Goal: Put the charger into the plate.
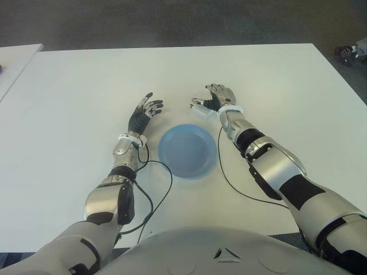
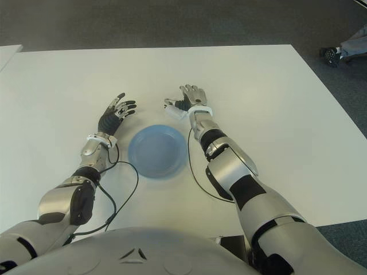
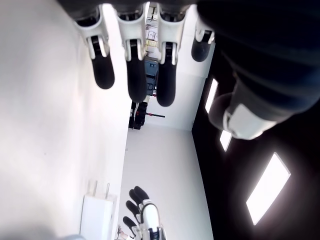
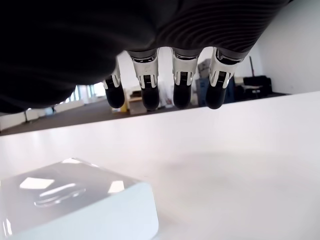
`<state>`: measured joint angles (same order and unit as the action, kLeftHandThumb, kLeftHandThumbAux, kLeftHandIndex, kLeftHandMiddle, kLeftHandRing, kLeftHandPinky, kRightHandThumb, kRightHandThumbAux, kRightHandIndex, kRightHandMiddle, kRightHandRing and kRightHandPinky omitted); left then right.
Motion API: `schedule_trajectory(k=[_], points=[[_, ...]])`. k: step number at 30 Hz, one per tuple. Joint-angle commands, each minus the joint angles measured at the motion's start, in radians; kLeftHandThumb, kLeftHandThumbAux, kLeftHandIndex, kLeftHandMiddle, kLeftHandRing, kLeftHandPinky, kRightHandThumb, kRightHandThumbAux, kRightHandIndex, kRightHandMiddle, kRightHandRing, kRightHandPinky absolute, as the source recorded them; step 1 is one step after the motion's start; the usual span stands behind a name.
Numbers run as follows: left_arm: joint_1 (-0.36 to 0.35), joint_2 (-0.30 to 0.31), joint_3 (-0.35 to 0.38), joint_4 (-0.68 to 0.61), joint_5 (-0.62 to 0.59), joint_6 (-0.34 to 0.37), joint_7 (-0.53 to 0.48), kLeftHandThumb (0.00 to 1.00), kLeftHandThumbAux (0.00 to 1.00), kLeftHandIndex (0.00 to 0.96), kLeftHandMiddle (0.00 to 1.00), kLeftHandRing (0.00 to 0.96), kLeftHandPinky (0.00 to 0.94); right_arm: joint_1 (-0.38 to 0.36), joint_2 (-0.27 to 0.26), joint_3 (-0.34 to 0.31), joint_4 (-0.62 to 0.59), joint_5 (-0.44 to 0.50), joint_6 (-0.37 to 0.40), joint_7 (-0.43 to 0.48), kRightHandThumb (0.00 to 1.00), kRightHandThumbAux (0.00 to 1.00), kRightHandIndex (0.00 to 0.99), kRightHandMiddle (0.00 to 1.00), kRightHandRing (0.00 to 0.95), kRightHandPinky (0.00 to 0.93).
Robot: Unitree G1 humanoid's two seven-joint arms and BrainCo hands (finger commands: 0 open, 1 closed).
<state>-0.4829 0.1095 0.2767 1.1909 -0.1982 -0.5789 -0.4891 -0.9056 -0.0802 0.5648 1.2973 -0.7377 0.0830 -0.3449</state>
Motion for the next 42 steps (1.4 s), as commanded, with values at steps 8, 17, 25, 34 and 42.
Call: schedule_trajectory(k=[8,17,25,34,42], points=[[0.037,0.003,-0.011,0.029,0.012,0.05,0.007,0.149,0.617,0.055,0.276,0.263,0.188,0.042,0.003,0.001,0.014,0.008,-0.014,-0.015,0.311,0.079,0.0,0.0,0.0,0.0],[0.036,0.003,-0.019,0.029,0.021,0.05,0.029,0.123,0.644,0.059,0.285,0.277,0.22,0.101,0.006,0.012,0.034,-0.001,-0.043,-0.045,0.302,0.074,0.0,0.0,0.0,0.0],[0.037,0.004,-0.025,0.029,0.022,0.047,0.036,0.105,0.648,0.058,0.287,0.282,0.223,0.119,0.001,0.018,0.045,-0.007,-0.06,-0.046,0.293,0.065,0.0,0.0,0.0,0.0],[0.039,0.004,-0.024,0.029,0.018,0.042,0.035,0.099,0.636,0.066,0.296,0.292,0.237,0.136,-0.004,0.023,0.052,-0.007,-0.068,-0.045,0.291,0.071,0.0,0.0,0.0,0.0],[0.04,0.004,-0.025,0.028,0.019,0.041,0.036,0.089,0.621,0.068,0.298,0.296,0.239,0.144,0.0,0.028,0.054,-0.006,-0.07,-0.049,0.3,0.079,0.0,0.0,0.0,0.0]])
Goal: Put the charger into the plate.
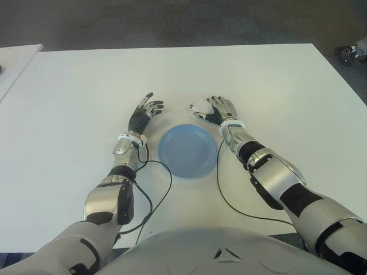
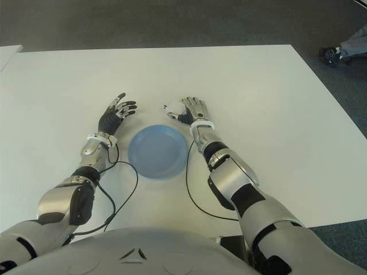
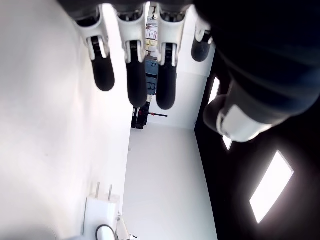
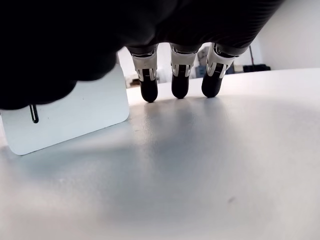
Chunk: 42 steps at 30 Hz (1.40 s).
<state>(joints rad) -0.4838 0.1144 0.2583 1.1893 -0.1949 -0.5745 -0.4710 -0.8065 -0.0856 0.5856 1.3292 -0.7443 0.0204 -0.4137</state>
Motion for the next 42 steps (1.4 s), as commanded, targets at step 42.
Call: schedule_trajectory(k=[42], points=[[0.038,-0.003,-0.006,0.033,0.015,0.037,0.017,0.067,0.596,0.062,0.312,0.305,0.234,0.05,0.013,0.044,0.024,-0.013,-0.027,-0.071,0.43,0.181,0.199,0.2,0.177,0.2]])
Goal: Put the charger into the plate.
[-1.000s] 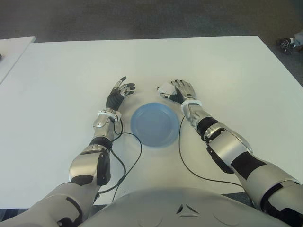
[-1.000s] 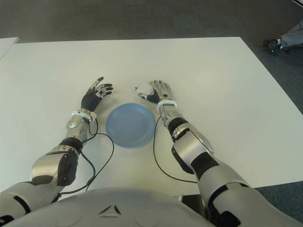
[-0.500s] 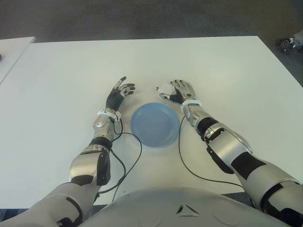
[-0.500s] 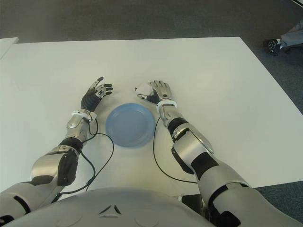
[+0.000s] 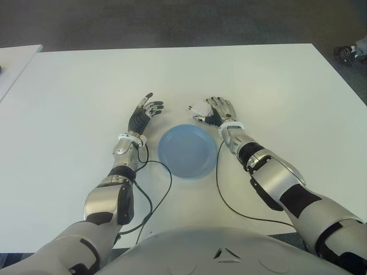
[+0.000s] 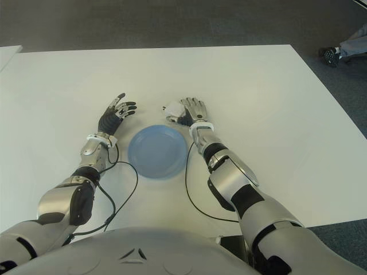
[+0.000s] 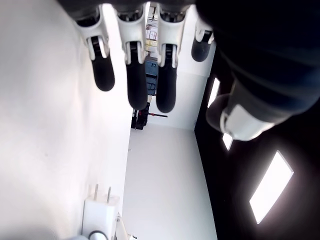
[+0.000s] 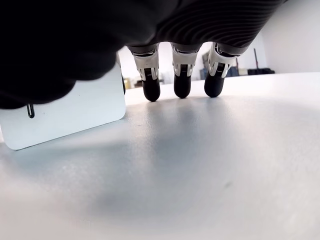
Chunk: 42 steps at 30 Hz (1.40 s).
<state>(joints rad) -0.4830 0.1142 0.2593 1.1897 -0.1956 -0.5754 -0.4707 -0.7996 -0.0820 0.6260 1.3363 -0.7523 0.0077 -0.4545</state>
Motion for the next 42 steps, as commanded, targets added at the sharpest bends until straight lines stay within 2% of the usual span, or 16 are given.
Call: schedule_trajectory(k=[1,2,4,6,7,9,13,24,42], points=[[0.037,-0.003,-0.006,0.032,0.015,0.038,0.016,0.066,0.594,0.062,0.312,0.306,0.238,0.045,0.01,0.003,0.018,-0.005,-0.015,-0.042,0.477,0.209,0.24,0.288,0.277,0.301],[0.037,-0.004,-0.005,0.033,0.014,0.038,0.014,0.066,0.594,0.062,0.313,0.306,0.239,0.049,0.01,0.0,0.022,-0.005,-0.014,-0.07,0.494,0.219,0.255,0.319,0.312,0.337],[0.036,-0.005,-0.004,0.033,0.011,0.035,0.01,0.067,0.589,0.066,0.316,0.312,0.255,0.061,0.014,-0.011,0.025,0.002,-0.014,-0.146,0.626,0.308,0.362,0.511,0.51,0.526],[0.036,-0.005,-0.003,0.033,0.01,0.034,0.009,0.069,0.586,0.068,0.318,0.315,0.262,0.065,0.018,-0.021,0.025,0.009,-0.014,-0.196,0.687,0.352,0.414,0.586,0.584,0.597],[0.035,-0.006,-0.003,0.033,0.01,0.034,0.008,0.07,0.583,0.071,0.319,0.317,0.267,0.066,0.02,-0.026,0.025,0.012,-0.014,-0.215,0.746,0.466,0.412,0.576,0.635,0.651],[0.035,-0.006,-0.002,0.033,0.008,0.034,0.006,0.072,0.578,0.076,0.32,0.32,0.273,0.068,0.025,-0.037,0.026,0.019,-0.011,-0.254,0.798,0.566,0.411,0.564,0.688,0.715],[0.033,-0.006,0.002,0.034,0.004,0.037,0.002,0.079,0.567,0.081,0.324,0.329,0.296,0.071,0.056,-0.062,0.024,0.034,0.002,-0.333,0.842,0.65,0.408,0.547,0.761,0.81],[0.029,-0.011,-0.002,0.037,0.013,0.023,0.019,0.073,0.541,0.088,0.338,0.349,0.343,0.068,0.063,-0.117,0.02,0.076,-0.047,-0.342,0.851,0.676,0.402,0.545,0.83,0.849],[0.027,-0.016,0.003,0.038,0.003,0.031,0.024,0.116,0.525,0.111,0.353,0.378,0.392,0.074,0.06,-0.135,0.019,0.078,-0.093,-0.373,0.85,0.677,0.402,0.548,0.85,0.862]])
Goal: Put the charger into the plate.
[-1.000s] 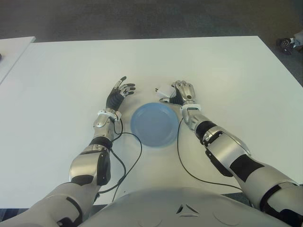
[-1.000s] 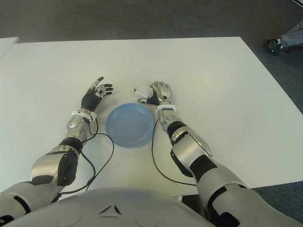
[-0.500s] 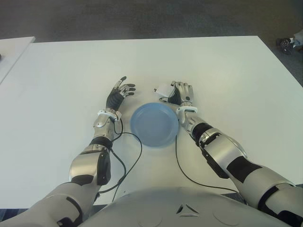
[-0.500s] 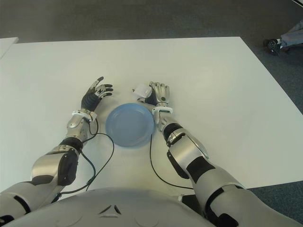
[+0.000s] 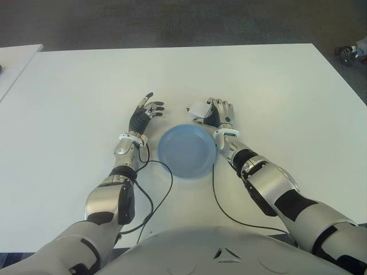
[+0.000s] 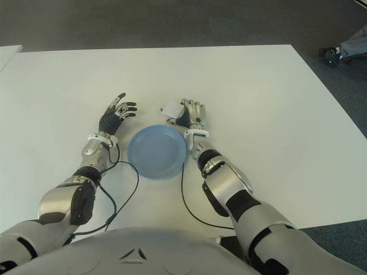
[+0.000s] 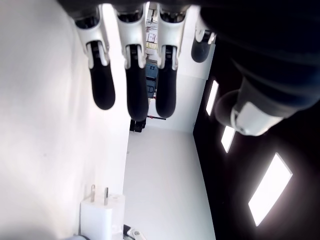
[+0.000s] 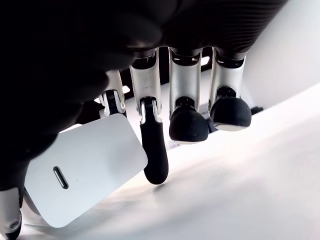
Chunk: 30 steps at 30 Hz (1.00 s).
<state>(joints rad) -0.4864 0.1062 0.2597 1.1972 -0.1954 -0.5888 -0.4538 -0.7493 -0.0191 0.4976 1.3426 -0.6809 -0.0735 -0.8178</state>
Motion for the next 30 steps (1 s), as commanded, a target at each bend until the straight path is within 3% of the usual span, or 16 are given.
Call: schedule_trajectory(k=[1,17,26,30], points=[[0.03,-0.008,0.004,0.031,0.001,0.046,0.005,0.119,0.526,0.121,0.359,0.384,0.397,0.024,-0.003,-0.007,0.012,0.007,-0.015,-0.011,0.85,0.677,0.402,0.548,0.851,0.862],[0.029,-0.011,0.01,0.03,-0.004,0.049,-0.011,0.146,0.526,0.146,0.358,0.389,0.395,0.032,-0.01,-0.023,0.013,0.015,-0.045,-0.017,0.849,0.678,0.402,0.548,0.853,0.862],[0.029,-0.01,0.008,0.029,-0.004,0.05,-0.017,0.157,0.519,0.138,0.355,0.39,0.394,-0.019,-0.046,-0.069,0.0,0.044,-0.068,-0.021,0.849,0.678,0.403,0.547,0.853,0.863],[0.027,-0.01,0.009,0.031,-0.004,0.054,-0.016,0.153,0.513,0.144,0.365,0.394,0.401,-0.076,-0.077,-0.086,-0.034,0.049,-0.087,-0.042,0.85,0.677,0.403,0.55,0.857,0.864]])
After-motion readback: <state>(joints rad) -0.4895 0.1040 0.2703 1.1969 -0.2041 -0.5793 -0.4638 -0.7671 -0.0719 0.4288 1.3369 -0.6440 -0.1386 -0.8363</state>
